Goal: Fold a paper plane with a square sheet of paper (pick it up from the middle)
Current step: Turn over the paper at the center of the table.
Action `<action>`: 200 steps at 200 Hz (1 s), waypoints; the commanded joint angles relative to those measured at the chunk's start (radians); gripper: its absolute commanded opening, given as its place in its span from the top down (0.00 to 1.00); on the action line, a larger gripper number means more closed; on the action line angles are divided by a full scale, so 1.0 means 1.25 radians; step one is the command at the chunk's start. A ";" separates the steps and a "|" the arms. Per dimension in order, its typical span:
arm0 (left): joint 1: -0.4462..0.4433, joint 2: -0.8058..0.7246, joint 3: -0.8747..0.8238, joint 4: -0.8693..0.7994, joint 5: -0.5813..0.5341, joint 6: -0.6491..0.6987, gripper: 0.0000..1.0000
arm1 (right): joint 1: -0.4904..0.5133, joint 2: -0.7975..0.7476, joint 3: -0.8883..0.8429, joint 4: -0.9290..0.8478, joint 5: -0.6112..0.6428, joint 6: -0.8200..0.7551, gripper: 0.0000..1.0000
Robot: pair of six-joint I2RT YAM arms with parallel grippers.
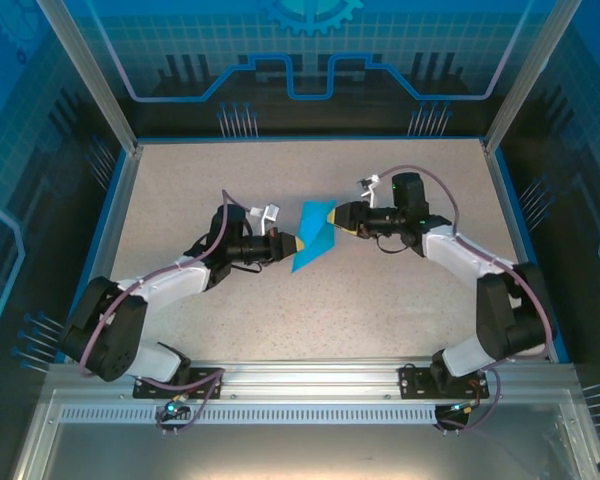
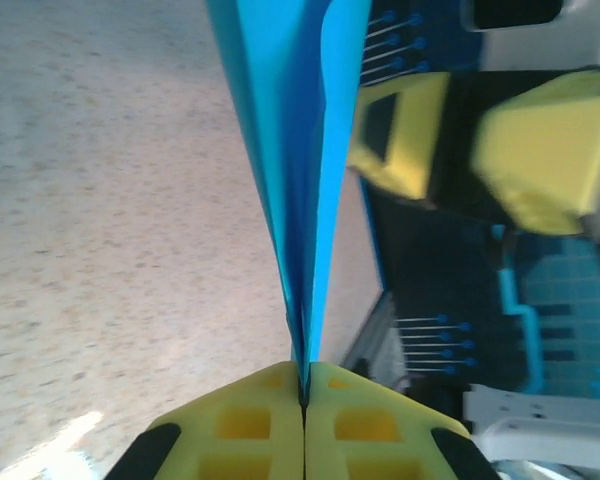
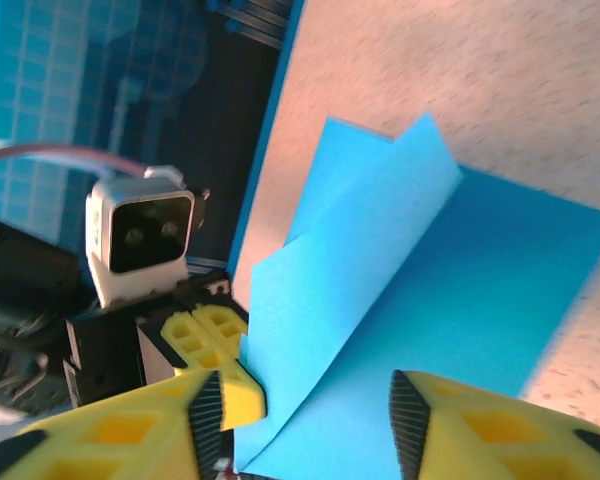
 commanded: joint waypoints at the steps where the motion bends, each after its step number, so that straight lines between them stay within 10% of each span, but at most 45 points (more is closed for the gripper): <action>1: 0.001 -0.061 0.064 -0.241 -0.139 0.146 0.92 | -0.008 -0.075 -0.010 -0.141 0.151 -0.084 0.38; 39: -0.096 -0.068 0.197 -0.604 -0.551 0.284 0.87 | -0.003 -0.153 -0.073 -0.181 0.300 -0.098 0.23; 93: -0.188 0.072 0.293 -0.812 -0.982 0.216 0.89 | -0.001 -0.193 -0.109 -0.201 0.382 -0.093 0.19; 149: -0.245 0.257 0.391 -0.917 -1.149 0.152 0.88 | -0.002 -0.177 -0.117 -0.202 0.392 -0.085 0.18; 200: -0.279 0.345 0.417 -0.844 -1.009 0.153 0.76 | -0.002 -0.174 -0.121 -0.205 0.407 -0.071 0.18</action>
